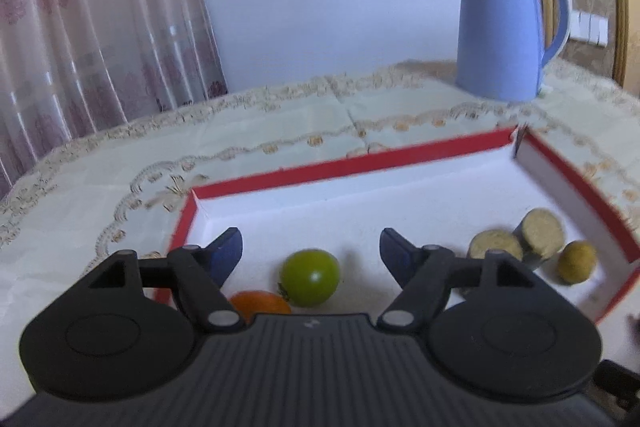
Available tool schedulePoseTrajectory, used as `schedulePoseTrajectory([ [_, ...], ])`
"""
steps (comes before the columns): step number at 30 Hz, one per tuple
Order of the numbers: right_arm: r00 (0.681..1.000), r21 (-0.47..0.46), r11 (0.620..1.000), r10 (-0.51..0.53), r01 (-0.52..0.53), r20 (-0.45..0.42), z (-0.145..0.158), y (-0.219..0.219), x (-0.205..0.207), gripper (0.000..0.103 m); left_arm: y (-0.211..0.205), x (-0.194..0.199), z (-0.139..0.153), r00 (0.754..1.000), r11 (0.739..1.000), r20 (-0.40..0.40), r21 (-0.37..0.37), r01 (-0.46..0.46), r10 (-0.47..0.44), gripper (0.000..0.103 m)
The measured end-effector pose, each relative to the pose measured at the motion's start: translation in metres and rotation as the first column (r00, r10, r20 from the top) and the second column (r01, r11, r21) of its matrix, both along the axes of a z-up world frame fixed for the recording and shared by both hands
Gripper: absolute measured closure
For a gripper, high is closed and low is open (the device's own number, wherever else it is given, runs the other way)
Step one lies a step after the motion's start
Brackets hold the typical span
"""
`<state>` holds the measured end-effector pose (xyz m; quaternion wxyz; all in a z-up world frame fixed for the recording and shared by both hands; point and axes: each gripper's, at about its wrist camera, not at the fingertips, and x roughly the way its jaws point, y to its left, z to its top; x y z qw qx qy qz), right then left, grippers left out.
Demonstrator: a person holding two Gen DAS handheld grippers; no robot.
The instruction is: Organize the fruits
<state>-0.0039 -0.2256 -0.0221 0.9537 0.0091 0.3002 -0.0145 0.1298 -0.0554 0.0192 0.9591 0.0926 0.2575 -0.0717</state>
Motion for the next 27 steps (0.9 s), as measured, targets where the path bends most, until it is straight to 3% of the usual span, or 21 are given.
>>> schedulePoseTrajectory([
  [5, 1.000, 0.002, 1.000, 0.000, 0.000, 0.000, 0.000, 0.000, 0.000, 0.051, 0.033, -0.035, 0.031, 0.997, 0.999, 0.078, -0.043, 0.018, -0.014, 0.019],
  [10, 1.000, -0.001, 1.000, 0.000, 0.000, -0.001, 0.000, 0.000, 0.000, 0.051, 0.077, -0.076, 0.044, 0.993, 0.999, 0.120, -0.049, 0.008, -0.002, 0.017],
  [13, 1.000, 0.001, 1.000, 0.000, 0.000, -0.001, 0.000, 0.000, 0.000, 0.050, 0.090, -0.096, 0.038, 0.995, 0.999, 0.100, -0.052, 0.016, -0.011, 0.017],
  [16, 1.000, -0.003, 1.000, -0.006, 0.006, -0.002, 0.000, 0.001, 0.000, 0.046, 0.095, -0.116, 0.030, 0.995, 0.993, 0.087, -0.103, 0.049, -0.040, 0.016],
  [18, 1.000, -0.008, 1.000, -0.016, 0.016, -0.001, 0.000, 0.001, 0.000, 0.043, 0.094, -0.122, 0.022, 0.996, 0.997, 0.089, -0.065, 0.029, -0.023, 0.016],
  [21, 1.000, -0.011, 1.000, -0.016, 0.016, -0.001, 0.000, 0.001, 0.000, 0.043, 0.096, -0.120, 0.009, 0.998, 1.000, 0.066, -0.011, 0.019, -0.018, 0.018],
  [24, 1.000, -0.023, 1.000, -0.016, 0.016, -0.001, 0.000, 0.002, 0.000, 0.043, 0.102, -0.113, 0.000, 1.000, 0.999, 0.024, -0.045, 0.005, -0.004, 0.022],
  [27, 1.000, -0.030, 0.999, -0.017, 0.017, 0.001, 0.000, 0.003, -0.001, 0.043, 0.098, -0.104, -0.008, 1.000, 0.999, 0.004, -0.033, -0.011, 0.011, 0.026],
])
